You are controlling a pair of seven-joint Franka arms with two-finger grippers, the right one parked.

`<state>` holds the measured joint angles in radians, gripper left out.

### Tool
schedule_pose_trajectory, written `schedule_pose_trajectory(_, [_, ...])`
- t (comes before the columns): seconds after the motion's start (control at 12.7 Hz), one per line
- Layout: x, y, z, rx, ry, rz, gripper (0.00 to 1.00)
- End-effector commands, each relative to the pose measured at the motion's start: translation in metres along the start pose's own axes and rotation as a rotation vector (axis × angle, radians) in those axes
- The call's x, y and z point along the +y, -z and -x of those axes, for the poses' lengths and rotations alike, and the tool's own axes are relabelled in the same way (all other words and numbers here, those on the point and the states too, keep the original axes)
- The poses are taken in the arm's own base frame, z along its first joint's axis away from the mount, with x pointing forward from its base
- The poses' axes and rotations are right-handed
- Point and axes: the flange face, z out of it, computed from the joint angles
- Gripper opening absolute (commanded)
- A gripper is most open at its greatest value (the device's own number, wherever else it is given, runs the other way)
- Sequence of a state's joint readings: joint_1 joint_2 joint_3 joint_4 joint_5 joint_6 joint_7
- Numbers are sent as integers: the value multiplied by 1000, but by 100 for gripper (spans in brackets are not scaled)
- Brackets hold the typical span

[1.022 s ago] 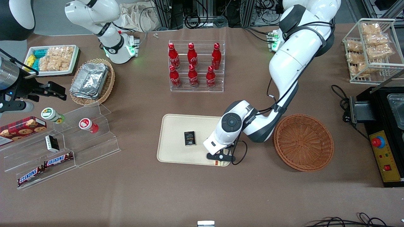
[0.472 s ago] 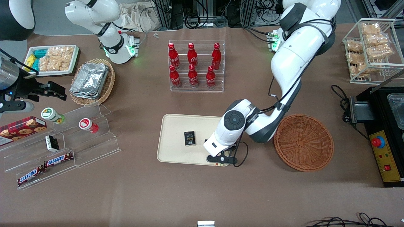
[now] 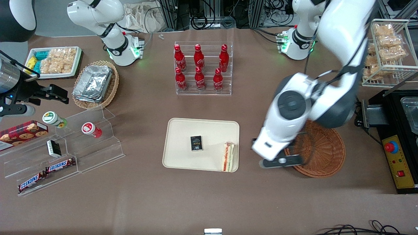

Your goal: Place sandwich from basket to tray

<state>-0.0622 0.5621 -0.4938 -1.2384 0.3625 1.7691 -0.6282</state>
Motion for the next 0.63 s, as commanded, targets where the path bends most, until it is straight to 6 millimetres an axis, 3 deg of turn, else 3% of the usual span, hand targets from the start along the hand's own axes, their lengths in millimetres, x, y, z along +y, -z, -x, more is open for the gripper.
schedule_pose_trajectory(0.0, [-110,23,34,-61,-40,-10,100])
schedule_pose_trajectory(0.16, [-180,45,51,-75,-15,36,100])
schedule_pose_trajectory(0.24, [-203,53,61,-73,26,38,100])
schedule_pose_trajectory(0.39, [-235,57,74,-76,98,37,100])
schedule_pose_trajectory(0.55, [-256,57,70,-97,87,53,100])
